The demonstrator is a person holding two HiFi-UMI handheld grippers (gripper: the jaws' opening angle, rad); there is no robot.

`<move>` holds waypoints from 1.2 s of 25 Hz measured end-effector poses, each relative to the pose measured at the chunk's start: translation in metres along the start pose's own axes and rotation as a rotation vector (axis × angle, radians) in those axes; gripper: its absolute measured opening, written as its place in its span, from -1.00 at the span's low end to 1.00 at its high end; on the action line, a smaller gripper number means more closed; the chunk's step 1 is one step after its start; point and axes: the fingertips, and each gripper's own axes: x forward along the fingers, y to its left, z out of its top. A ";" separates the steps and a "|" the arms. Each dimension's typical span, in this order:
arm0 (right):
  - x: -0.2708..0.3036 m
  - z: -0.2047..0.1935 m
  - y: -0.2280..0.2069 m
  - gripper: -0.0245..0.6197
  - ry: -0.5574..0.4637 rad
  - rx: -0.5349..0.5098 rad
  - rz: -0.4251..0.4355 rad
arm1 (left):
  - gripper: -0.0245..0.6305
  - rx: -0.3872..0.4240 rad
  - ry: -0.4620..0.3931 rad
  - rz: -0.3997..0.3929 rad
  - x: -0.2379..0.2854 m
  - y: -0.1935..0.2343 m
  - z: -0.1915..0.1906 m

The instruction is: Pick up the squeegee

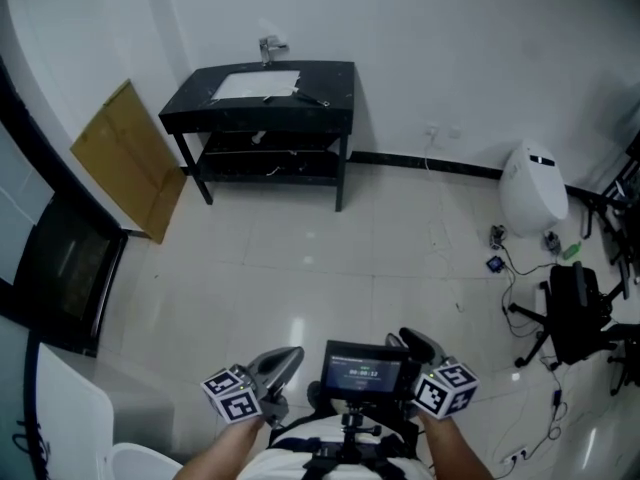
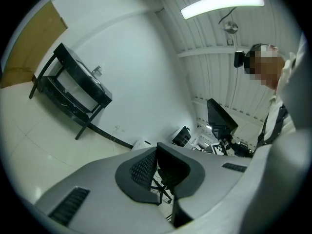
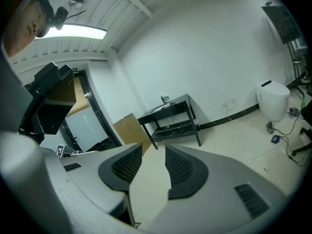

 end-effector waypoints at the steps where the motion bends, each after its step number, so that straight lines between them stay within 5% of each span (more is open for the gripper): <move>1: 0.007 0.002 -0.001 -0.45 0.002 -0.002 0.001 | -0.93 -0.001 -0.004 0.003 -0.001 0.005 0.004; 12: 0.102 0.046 -0.042 -0.45 0.039 -0.012 0.075 | -0.93 0.000 -0.067 0.074 0.040 0.061 0.053; 23: 0.216 0.159 -0.104 -0.45 0.037 -0.071 0.168 | -0.93 0.038 -0.100 0.166 0.142 0.129 0.138; 30: 0.257 0.189 -0.148 -0.45 0.066 -0.064 0.182 | -0.93 0.026 -0.100 0.184 0.195 0.151 0.158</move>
